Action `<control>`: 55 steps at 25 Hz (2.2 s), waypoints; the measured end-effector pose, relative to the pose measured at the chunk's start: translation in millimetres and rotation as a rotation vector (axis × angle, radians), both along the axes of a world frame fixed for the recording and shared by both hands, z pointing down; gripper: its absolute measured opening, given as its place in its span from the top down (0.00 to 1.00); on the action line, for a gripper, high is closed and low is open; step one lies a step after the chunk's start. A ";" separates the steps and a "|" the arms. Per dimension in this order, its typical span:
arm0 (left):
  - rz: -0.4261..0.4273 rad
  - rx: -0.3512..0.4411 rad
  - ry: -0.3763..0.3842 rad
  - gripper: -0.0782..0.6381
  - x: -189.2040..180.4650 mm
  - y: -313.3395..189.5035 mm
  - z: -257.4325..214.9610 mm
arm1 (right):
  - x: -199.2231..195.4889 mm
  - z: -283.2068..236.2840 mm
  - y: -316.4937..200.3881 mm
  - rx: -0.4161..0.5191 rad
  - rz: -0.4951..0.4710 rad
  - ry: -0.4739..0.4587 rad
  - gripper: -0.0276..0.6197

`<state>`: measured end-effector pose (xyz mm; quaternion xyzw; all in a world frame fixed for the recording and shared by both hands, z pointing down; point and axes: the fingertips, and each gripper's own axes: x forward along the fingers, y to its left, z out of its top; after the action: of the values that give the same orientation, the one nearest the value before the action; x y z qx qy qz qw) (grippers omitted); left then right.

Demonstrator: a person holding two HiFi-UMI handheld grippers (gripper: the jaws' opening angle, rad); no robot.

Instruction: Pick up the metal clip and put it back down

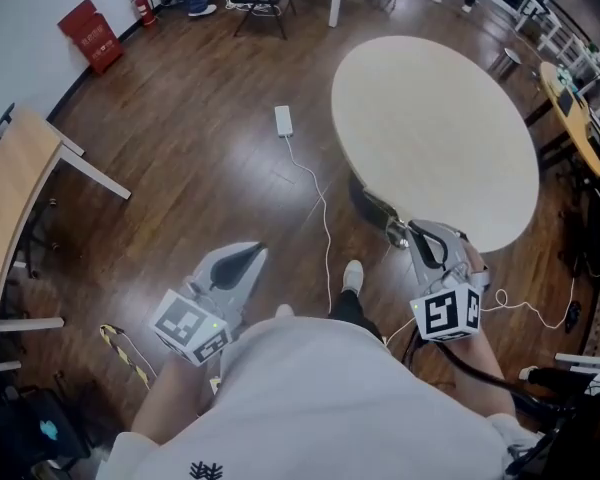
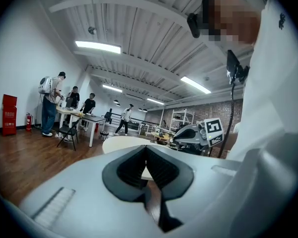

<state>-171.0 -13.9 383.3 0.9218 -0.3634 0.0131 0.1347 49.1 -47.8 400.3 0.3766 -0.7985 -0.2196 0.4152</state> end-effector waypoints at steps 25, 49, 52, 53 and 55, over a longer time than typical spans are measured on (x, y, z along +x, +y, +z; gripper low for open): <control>0.028 -0.008 0.018 0.89 11.8 -6.6 7.5 | 21.2 21.9 -4.2 -0.006 0.056 -0.007 0.95; -0.017 -0.075 -0.092 0.89 140.9 -97.1 -19.2 | 214.6 232.9 -200.6 -0.176 0.161 0.106 0.95; -0.023 -0.083 -0.111 0.89 145.8 -100.5 -19.3 | 212.0 245.8 -203.7 -0.176 0.151 0.115 0.95; -0.025 -0.086 -0.116 0.89 147.6 -101.6 -19.1 | 210.7 250.2 -203.5 -0.175 0.149 0.116 0.95; -0.024 -0.090 -0.124 0.89 152.5 -103.5 -18.9 | 209.4 259.1 -201.1 -0.175 0.145 0.118 0.95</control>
<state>-18.5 -117.4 364.4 0.9078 -0.3812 0.0846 0.1534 258.5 -248.9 659.4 0.3823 -0.7593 -0.1403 0.5076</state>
